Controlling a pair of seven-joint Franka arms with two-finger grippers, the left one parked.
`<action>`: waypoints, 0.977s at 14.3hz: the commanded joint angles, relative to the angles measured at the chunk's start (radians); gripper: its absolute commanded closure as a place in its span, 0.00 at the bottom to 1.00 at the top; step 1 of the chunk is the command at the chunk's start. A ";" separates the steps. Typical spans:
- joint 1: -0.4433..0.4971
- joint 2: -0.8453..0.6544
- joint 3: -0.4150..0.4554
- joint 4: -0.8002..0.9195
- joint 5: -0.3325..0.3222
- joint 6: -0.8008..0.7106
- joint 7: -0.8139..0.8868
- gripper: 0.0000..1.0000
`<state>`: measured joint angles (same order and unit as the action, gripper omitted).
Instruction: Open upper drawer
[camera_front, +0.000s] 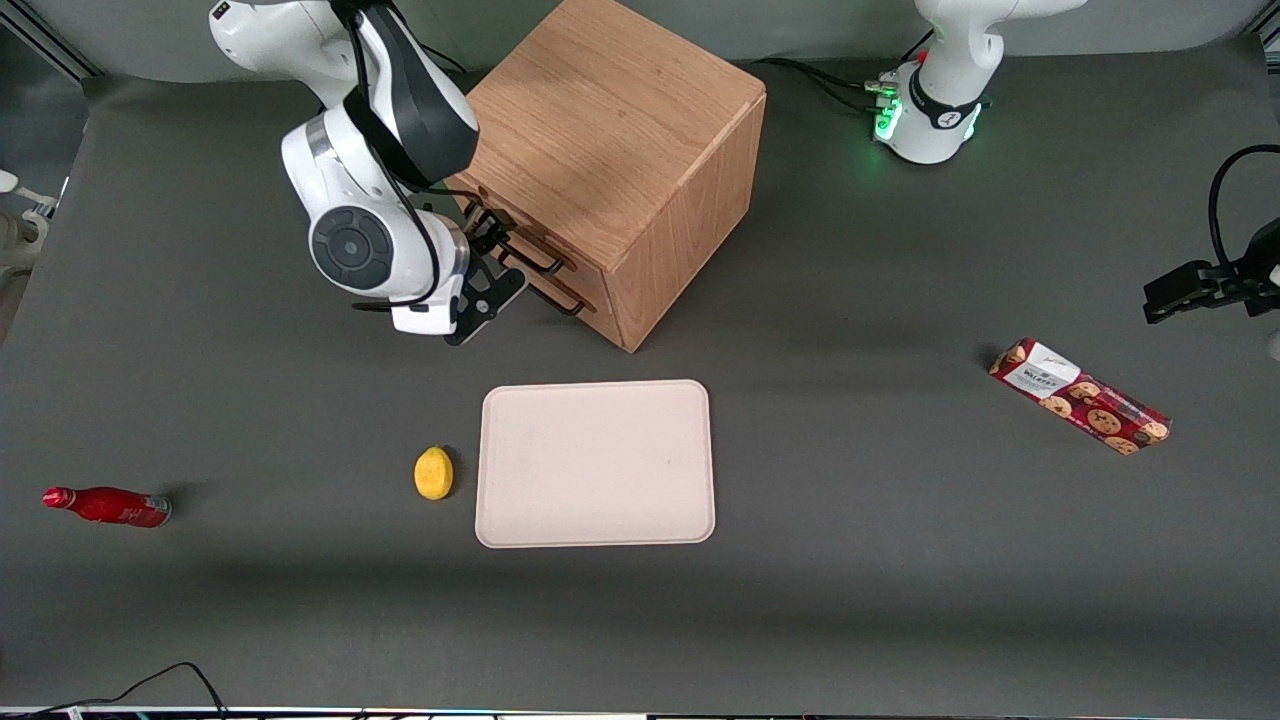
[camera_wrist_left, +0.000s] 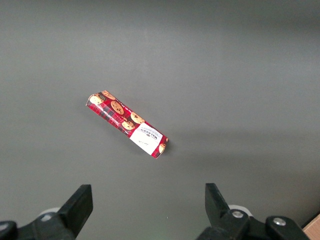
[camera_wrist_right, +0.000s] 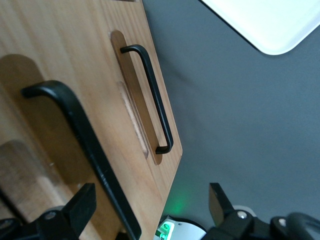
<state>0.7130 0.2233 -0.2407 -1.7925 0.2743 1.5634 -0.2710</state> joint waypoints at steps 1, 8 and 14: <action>-0.001 0.008 0.000 0.004 0.031 -0.003 -0.027 0.00; -0.001 0.030 0.004 0.002 0.042 0.003 -0.031 0.00; -0.006 0.057 0.004 0.005 0.042 0.033 -0.054 0.00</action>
<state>0.7132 0.2656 -0.2351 -1.7926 0.2927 1.5778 -0.2834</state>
